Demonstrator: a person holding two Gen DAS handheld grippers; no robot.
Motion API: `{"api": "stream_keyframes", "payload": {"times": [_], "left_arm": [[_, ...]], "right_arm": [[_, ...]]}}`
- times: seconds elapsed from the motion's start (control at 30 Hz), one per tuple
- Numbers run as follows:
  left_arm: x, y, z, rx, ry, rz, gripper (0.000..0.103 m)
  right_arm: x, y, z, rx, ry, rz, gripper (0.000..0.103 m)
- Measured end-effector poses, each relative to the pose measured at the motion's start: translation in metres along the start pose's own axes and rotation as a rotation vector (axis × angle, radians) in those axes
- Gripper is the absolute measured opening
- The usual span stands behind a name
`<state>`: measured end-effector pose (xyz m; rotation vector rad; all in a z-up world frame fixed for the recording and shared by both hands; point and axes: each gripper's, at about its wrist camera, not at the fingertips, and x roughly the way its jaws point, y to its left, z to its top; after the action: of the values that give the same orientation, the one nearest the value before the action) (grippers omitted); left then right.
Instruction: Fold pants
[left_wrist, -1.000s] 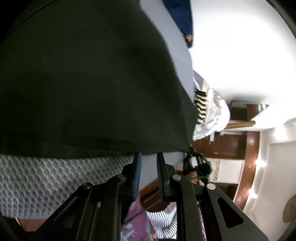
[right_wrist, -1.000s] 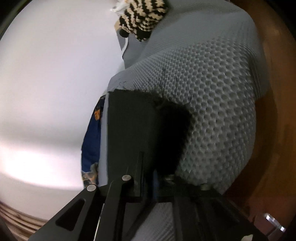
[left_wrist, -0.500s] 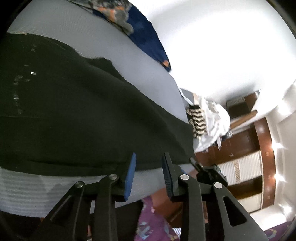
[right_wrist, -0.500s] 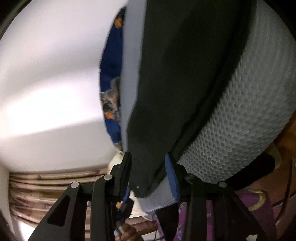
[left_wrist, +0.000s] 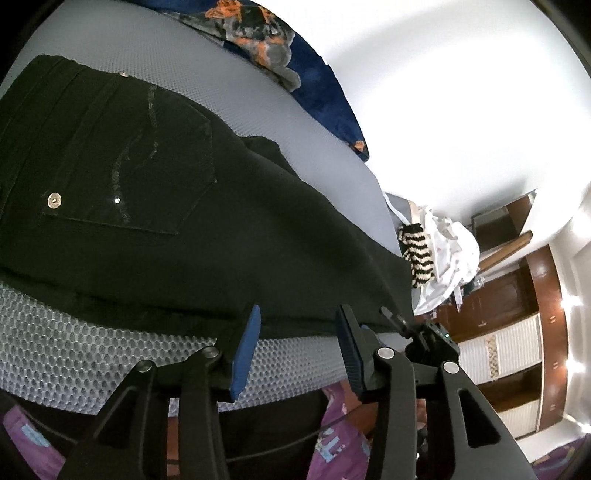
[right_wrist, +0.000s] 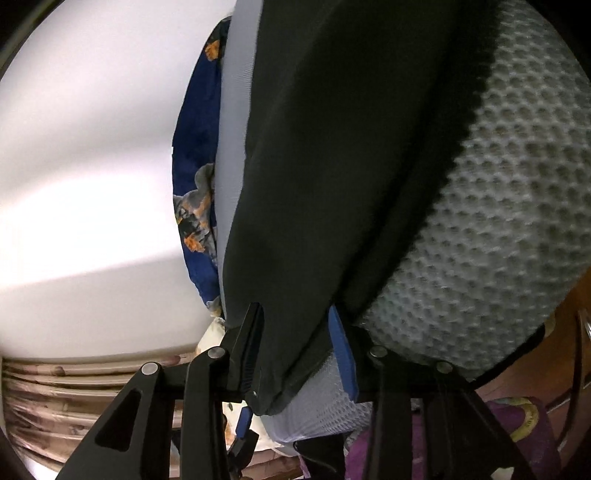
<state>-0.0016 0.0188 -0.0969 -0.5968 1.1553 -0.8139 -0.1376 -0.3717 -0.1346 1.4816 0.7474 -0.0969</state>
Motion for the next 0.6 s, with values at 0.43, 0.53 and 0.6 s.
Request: {"api": "stream_keyframes", "payload": {"times": [0.43, 0.53, 0.6], "left_arm": [[-0.003, 0.01, -0.004, -0.032, 0.006, 0.018, 0.046], [-0.006, 0.009, -0.004, -0.024, 0.0, 0.029, 0.046], [-0.008, 0.01, -0.004, -0.023, -0.009, 0.032, 0.049]], "right_arm": [[0.022, -0.002, -0.015, -0.068, 0.016, -0.052, 0.005], [0.013, 0.003, -0.021, -0.084, 0.021, -0.04, 0.005], [0.006, 0.006, -0.022, -0.099, 0.026, -0.046, 0.005]]}}
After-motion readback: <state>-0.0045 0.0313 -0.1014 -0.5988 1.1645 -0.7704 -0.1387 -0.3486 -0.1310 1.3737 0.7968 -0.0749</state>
